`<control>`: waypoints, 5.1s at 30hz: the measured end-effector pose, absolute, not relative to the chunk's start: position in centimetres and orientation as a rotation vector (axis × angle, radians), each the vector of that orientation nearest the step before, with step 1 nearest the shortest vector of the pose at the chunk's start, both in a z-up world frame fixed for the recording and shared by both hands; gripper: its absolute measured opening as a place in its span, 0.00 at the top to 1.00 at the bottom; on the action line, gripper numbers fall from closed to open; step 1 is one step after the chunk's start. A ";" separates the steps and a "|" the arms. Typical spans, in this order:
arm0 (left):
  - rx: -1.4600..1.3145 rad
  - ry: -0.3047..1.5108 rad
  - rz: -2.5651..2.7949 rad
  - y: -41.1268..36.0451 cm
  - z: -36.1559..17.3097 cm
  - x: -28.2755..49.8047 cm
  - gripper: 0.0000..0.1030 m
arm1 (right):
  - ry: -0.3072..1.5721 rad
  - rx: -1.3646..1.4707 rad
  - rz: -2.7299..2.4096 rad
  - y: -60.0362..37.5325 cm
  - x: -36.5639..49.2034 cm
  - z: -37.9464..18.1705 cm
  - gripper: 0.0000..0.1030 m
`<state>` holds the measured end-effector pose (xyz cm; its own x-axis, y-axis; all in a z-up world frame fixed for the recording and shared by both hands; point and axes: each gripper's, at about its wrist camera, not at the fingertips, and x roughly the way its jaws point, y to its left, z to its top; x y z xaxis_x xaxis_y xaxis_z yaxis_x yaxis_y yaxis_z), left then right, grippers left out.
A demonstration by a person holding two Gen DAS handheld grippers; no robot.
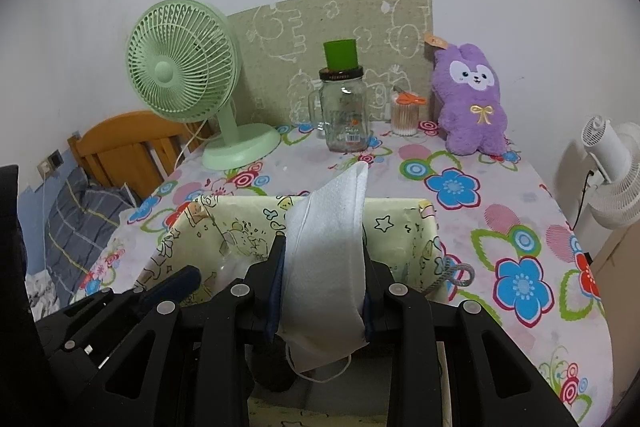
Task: Organize soft objects
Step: 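Lower the clear bag into the box with the left tool while the right tool lowers the cloth, then open both tools and withdraw them up out of the box, then grasp the yellow cartoon tissue pack with the left tool while the right tool grasps the pink wipes pack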
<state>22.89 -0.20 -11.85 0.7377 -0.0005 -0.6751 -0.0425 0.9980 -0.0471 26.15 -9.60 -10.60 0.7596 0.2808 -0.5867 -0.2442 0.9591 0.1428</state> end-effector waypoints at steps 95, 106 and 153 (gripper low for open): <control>-0.006 0.623 -0.037 -1.7 -9.6 6.7 0.07 | 0.582 0.039 0.229 -11.0 9.3 -8.2 0.07; -0.008 0.662 -0.048 -1.0 -12.1 6.6 0.10 | 0.625 0.050 0.252 -10.1 9.3 -10.9 0.07; 0.027 0.807 0.144 3.4 -18.3 10.3 0.50 | 0.876 0.024 0.292 -5.5 14.3 -18.2 0.58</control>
<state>10.31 3.42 -18.30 0.6821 0.1389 -0.7180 -0.1180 0.9898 0.0795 14.32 -5.50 -18.16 0.6035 0.2618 -0.7531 -0.2425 0.9601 0.1395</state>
